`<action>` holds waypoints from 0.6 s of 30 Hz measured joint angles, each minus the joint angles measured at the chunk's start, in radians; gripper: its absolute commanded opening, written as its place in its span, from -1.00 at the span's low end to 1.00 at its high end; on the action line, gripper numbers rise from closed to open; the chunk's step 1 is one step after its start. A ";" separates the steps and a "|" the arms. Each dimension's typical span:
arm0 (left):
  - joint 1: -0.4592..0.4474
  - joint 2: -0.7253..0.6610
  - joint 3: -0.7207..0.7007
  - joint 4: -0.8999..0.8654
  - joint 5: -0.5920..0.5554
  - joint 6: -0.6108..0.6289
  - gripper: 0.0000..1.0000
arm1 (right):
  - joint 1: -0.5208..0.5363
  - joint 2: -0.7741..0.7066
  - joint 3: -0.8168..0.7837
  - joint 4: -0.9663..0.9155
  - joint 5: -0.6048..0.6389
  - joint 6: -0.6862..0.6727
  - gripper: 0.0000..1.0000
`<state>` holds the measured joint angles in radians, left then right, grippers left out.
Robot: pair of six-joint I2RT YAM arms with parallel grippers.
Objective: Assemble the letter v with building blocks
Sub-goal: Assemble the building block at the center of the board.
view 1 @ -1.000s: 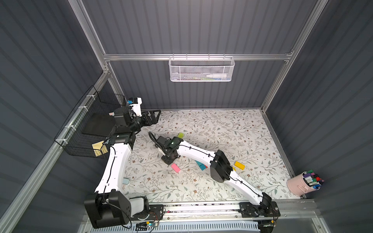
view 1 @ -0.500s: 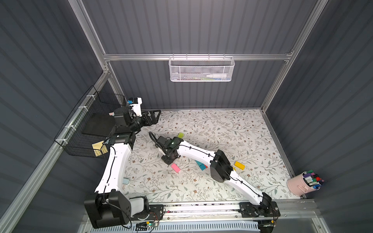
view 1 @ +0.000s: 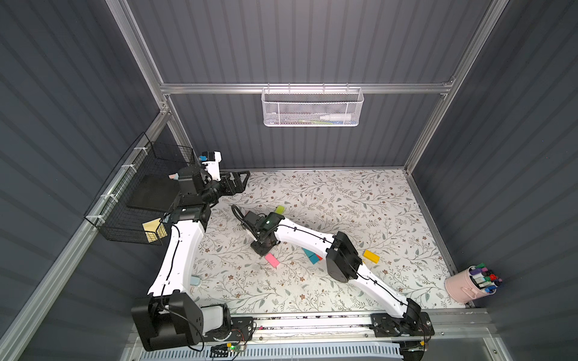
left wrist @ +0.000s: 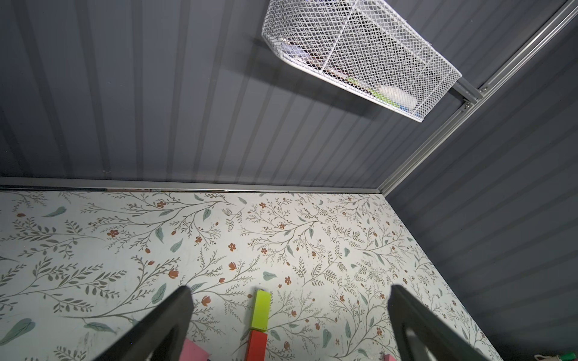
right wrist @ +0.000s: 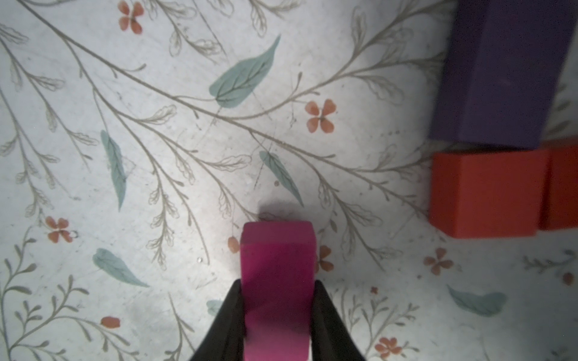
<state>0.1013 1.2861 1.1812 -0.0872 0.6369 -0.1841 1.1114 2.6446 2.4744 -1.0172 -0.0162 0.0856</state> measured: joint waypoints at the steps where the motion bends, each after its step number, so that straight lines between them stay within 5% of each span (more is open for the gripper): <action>1: 0.000 0.000 0.000 0.000 0.000 0.002 0.99 | 0.001 0.000 0.000 -0.001 0.001 0.000 -0.63; 10: 0.001 0.000 -0.016 0.000 0.000 0.002 0.99 | 0.013 0.000 -0.001 -0.005 0.002 0.001 -0.59; 18: 0.001 0.000 -0.016 0.000 0.000 0.005 0.99 | 0.015 0.000 -0.010 -0.006 0.003 0.020 -0.12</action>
<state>0.1020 1.2861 1.1652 -0.0875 0.6369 -0.1791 1.1267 2.6446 2.4645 -1.0229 -0.0132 0.1055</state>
